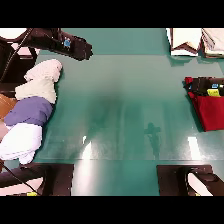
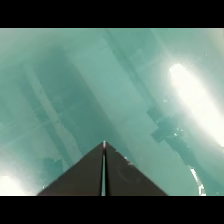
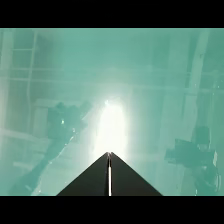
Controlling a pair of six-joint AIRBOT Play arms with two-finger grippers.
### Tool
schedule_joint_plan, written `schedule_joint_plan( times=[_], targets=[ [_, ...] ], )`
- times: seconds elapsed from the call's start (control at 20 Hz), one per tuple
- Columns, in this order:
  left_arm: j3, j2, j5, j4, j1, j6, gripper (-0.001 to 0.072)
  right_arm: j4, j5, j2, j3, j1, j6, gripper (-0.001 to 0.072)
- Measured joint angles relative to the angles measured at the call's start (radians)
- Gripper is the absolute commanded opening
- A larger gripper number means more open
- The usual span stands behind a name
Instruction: Fold the shirts.
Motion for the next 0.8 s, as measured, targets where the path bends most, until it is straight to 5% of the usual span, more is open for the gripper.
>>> schedule_joint_plan(
  times=[0.7,0.75,0.8],
  targets=[
    [0.0,0.0,0.004,0.0,0.0,0.0,0.0026,0.0,0.049,0.0,0.0,0.0,0.0,0.0013],
    [0.0,0.0,0.019,0.0,0.0,0.0,0.0114,0.0,0.049,0.0,0.0,0.0,0.0,0.0013],
    [0.0,-0.002,0.043,0.008,0.0,0.008,0.0421,0.0,0.05,0.0,0.0,0.0,0.0,0.0014]
  ],
)
